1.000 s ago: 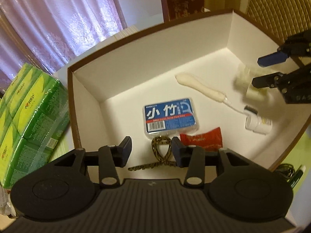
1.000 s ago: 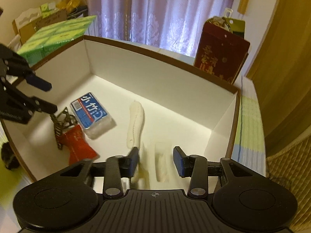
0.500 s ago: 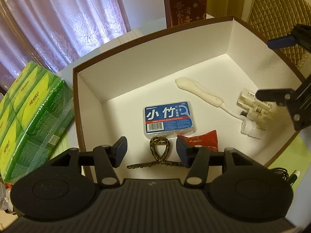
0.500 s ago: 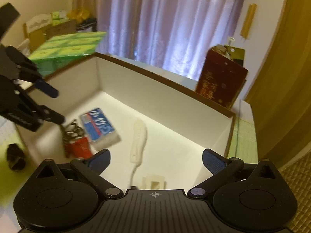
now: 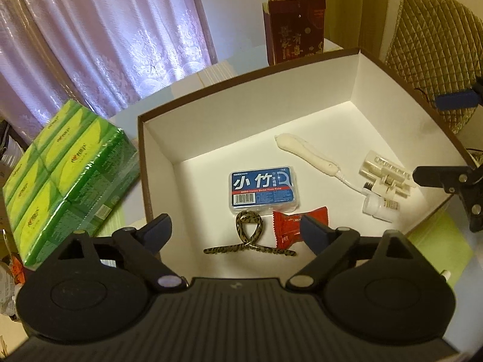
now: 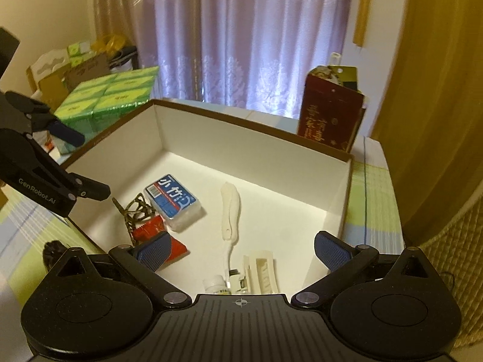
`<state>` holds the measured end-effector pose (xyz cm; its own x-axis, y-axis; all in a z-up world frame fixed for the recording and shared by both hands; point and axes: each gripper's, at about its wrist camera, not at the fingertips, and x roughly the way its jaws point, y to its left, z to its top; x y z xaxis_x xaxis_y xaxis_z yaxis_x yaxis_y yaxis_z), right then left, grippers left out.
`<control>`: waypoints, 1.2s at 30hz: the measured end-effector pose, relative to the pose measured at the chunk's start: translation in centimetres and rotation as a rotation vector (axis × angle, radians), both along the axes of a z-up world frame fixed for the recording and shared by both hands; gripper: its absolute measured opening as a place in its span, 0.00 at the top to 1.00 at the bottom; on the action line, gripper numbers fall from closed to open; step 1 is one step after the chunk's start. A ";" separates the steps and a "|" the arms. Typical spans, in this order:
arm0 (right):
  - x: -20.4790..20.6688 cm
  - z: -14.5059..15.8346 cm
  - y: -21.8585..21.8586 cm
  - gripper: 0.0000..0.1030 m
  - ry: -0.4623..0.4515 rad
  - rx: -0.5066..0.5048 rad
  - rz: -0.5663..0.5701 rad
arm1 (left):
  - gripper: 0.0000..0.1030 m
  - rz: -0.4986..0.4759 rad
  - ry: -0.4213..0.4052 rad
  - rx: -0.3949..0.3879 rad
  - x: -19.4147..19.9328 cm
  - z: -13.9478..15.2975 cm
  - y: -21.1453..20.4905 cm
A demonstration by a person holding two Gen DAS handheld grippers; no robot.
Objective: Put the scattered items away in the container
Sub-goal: 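Withdraw both tools from the box toward the scrunchie and black cable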
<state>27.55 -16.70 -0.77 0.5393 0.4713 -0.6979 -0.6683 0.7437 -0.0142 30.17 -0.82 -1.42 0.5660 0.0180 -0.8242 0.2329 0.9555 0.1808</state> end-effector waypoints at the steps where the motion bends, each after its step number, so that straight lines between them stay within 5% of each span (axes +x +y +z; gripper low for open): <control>1: -0.2 0.2 -0.2 0.00 0.001 0.007 -0.009 | 0.10 0.006 -0.003 -0.002 -0.3 0.2 0.0; 20: -5.7 1.8 -2.4 0.00 0.010 0.057 -0.054 | 0.07 0.054 -0.061 -0.043 -6.9 3.3 0.9; 36: -11.2 -0.5 -4.1 0.00 0.103 0.083 -0.091 | 0.07 0.155 -0.021 -0.101 -14.9 1.1 3.5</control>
<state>16.33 -20.84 -1.27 0.5095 0.4821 -0.7127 -0.5931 0.7969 0.1151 15.27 2.65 -0.31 0.5801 0.0238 -0.8142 0.0784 0.9933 0.0849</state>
